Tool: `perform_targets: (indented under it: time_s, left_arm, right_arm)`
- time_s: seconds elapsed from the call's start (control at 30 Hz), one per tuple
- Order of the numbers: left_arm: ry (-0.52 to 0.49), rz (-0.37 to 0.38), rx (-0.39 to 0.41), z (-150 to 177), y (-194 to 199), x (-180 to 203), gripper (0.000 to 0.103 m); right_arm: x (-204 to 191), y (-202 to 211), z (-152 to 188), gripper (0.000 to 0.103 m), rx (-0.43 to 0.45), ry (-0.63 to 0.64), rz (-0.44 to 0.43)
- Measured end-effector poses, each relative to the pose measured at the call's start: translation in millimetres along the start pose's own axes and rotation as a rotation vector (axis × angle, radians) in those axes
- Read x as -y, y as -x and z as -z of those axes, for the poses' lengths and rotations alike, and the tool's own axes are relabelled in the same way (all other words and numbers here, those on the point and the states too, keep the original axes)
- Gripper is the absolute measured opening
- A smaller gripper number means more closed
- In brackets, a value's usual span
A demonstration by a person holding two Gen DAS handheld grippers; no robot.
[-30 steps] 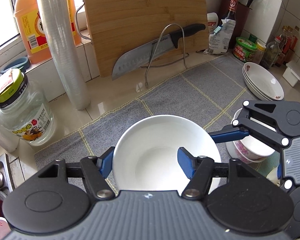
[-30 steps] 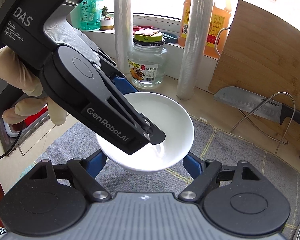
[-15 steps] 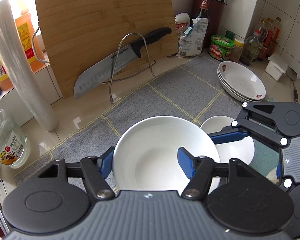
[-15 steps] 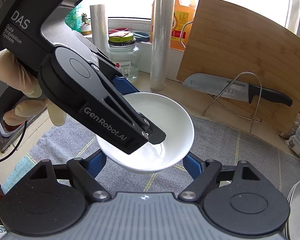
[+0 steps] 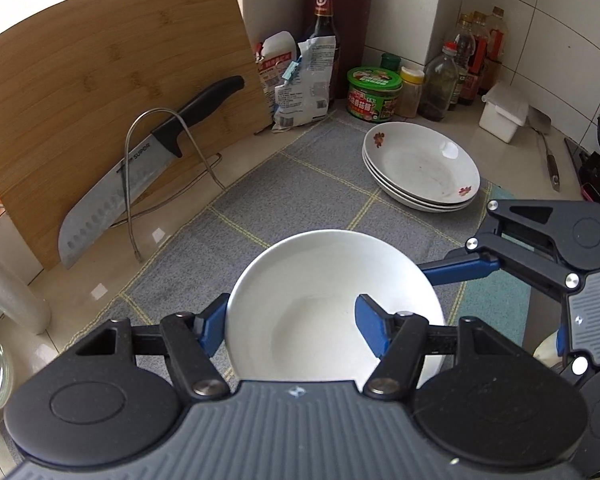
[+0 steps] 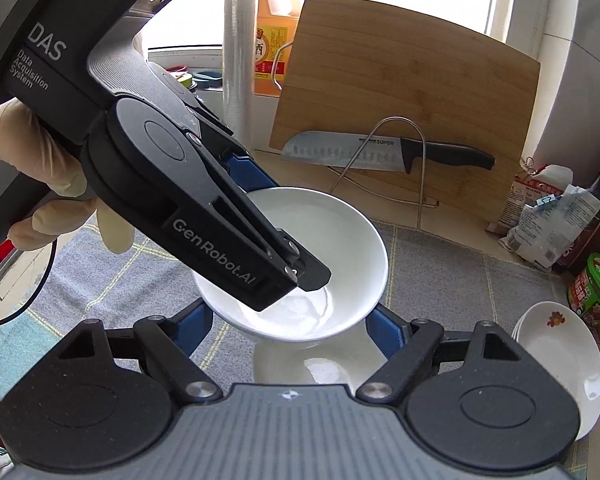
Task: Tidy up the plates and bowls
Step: 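Carry the white bowl with the left tool toward the nested bowls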
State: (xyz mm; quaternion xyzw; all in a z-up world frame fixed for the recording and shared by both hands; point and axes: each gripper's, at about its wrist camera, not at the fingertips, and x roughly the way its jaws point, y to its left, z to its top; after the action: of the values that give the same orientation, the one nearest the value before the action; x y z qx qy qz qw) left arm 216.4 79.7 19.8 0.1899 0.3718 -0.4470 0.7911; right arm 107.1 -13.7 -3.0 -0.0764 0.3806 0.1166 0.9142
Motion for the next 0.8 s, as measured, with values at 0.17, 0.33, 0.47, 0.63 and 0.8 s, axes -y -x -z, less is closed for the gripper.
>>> perform_targets:
  time_s: [0.17,0.33,0.47,0.63,0.8]
  left_arm:
    - [-0.036,0.034,-0.009,-9.8,-11.5,15.5,0.065]
    - [-0.053,0.059,-0.023,-13.2,-22.7,23.9,0.065]
    - [-0.057,0.071,-0.038,-11.3,-28.8,26.9,0.065]
    - [-0.045,0.078,-0.053,-6.7,-33.3,26.9,0.065]
    - [-0.034,0.078,-0.066,-1.9,-35.9,26.3,0.065]
  right_arm:
    - [12.1,5.6,10.9,0.087,-0.010,-0.039,0.030]
    - [17.2,5.5,17.4,0.087,-0.024,-0.063,0.043]
    - [19.1,2.5,21.9,0.087,-0.041,-0.079,0.038]
    - [18.2,-0.6,24.3,0.087,-0.058,-0.077,0.029]
    - [16.4,-3.6,25.9,0.087,-0.069,-0.074,0.019]
